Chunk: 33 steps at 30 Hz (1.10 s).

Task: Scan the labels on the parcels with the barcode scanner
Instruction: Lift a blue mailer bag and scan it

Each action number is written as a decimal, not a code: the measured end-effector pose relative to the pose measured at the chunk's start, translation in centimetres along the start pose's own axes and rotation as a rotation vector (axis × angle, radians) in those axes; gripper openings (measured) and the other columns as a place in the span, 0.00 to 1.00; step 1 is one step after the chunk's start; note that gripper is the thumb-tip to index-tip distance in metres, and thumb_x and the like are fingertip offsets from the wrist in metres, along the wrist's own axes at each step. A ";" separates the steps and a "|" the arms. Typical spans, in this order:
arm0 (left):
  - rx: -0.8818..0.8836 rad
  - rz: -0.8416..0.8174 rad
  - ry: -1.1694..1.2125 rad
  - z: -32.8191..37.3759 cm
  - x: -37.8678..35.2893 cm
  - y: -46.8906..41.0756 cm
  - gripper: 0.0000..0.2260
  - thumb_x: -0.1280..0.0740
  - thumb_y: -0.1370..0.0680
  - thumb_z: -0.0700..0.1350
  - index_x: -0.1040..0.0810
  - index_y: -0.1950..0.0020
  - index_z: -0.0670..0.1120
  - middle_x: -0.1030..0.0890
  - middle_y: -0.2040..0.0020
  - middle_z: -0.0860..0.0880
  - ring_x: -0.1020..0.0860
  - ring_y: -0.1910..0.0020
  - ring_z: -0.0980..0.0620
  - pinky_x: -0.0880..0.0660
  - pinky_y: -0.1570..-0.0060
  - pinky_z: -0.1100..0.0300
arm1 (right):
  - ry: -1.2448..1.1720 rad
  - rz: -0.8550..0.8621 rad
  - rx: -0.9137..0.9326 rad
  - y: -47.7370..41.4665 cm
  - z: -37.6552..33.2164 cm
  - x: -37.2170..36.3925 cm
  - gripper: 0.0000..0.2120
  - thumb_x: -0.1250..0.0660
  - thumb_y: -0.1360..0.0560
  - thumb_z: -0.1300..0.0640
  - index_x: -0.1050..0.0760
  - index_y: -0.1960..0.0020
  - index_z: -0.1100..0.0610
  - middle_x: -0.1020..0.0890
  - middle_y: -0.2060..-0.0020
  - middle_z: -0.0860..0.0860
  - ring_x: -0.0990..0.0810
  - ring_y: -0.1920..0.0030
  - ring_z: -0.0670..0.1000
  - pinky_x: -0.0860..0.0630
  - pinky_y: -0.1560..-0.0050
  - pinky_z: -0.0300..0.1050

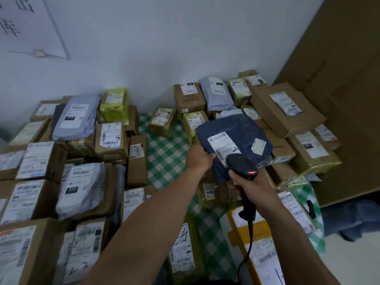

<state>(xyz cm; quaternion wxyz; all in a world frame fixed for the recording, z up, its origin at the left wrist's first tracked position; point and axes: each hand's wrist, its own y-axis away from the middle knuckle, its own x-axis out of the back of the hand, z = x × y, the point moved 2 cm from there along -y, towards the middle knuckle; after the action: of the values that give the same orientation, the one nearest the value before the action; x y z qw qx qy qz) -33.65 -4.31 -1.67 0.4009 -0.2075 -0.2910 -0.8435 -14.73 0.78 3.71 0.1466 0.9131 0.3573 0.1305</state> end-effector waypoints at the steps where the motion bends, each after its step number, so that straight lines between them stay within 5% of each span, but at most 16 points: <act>1: 0.043 -0.031 0.020 -0.2 0.0 -0.2 0.09 0.27 0.21 0.51 0.18 0.55 0.46 0.17 0.54 0.47 0.17 0.48 0.46 0.25 0.56 0.56 | 0.003 0.000 -0.006 0.1 0.0 -0.1 0.12 0.23 0.24 0.58 0.19 0.42 0.58 0.15 0.62 0.52 0.17 0.68 0.46 0.23 0.68 0.39; 6: 0.107 -0.029 0.320 -1.4 1.1 1.0 0.09 0.31 0.18 0.46 0.15 0.41 0.45 0.16 0.40 0.47 0.20 0.41 0.47 0.24 0.42 0.57 | -0.002 -0.001 -0.002 0.4 0.3 -0.4 0.12 0.23 0.25 0.56 0.19 0.43 0.56 0.13 0.60 0.55 0.13 0.61 0.53 0.19 0.60 0.47; 9: 0.097 0.009 0.407 -2.8 2.3 3.3 0.06 0.33 0.17 0.46 0.18 0.44 0.47 0.17 0.45 0.49 0.20 0.45 0.49 0.25 0.46 0.56 | 0.009 -0.017 -0.012 0.5 0.5 -0.9 0.11 0.22 0.25 0.55 0.18 0.44 0.55 0.12 0.60 0.54 0.12 0.57 0.55 0.19 0.55 0.50; 13: 0.298 -0.066 0.770 -6.3 2.6 6.7 0.03 0.33 0.18 0.40 0.23 0.52 0.46 0.17 0.48 0.44 0.17 0.45 0.42 0.20 0.45 0.50 | -0.018 -0.054 -0.023 0.9 0.5 -1.7 0.09 0.24 0.24 0.57 0.18 0.45 0.54 0.12 0.60 0.49 0.14 0.63 0.48 0.19 0.62 0.41; 18: 0.387 -0.091 0.943 -7.6 3.4 6.7 0.12 0.29 0.19 0.52 0.23 0.40 0.47 0.16 0.44 0.48 0.16 0.48 0.47 0.18 0.49 0.54 | -0.004 -0.079 -0.041 1.3 0.9 -2.4 0.14 0.23 0.24 0.56 0.19 0.40 0.54 0.12 0.56 0.49 0.13 0.61 0.50 0.21 0.63 0.41; 23: 0.323 -0.025 0.957 -6.3 3.8 5.3 0.14 0.26 0.21 0.38 0.24 0.37 0.42 0.16 0.41 0.42 0.15 0.46 0.45 0.17 0.61 0.58 | 0.019 -0.080 -0.025 1.9 0.6 -2.4 0.15 0.23 0.24 0.55 0.20 0.39 0.52 0.12 0.54 0.49 0.13 0.60 0.50 0.21 0.65 0.39; 27: 0.187 -0.009 0.963 -5.5 5.2 5.4 0.10 0.29 0.20 0.35 0.24 0.45 0.48 0.16 0.44 0.46 0.16 0.47 0.48 0.17 0.59 0.57 | 0.060 -0.083 -0.003 2.2 0.2 -2.2 0.17 0.23 0.24 0.53 0.21 0.38 0.52 0.12 0.53 0.51 0.12 0.58 0.51 0.21 0.63 0.38; 33: -0.072 0.189 0.905 -5.5 11.1 4.6 0.15 0.26 0.22 0.36 0.23 0.39 0.50 0.16 0.41 0.48 0.16 0.44 0.50 0.16 0.50 0.51 | 0.101 -0.160 0.053 2.0 -1.8 -3.9 0.13 0.23 0.24 0.56 0.20 0.40 0.53 0.12 0.54 0.52 0.14 0.62 0.45 0.23 0.67 0.33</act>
<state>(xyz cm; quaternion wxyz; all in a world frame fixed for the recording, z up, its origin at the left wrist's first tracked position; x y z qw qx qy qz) -37.22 -16.41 2.16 0.5554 0.1421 -0.0372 -0.8185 -16.84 -3.00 5.60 0.1143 0.8774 0.4395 0.1549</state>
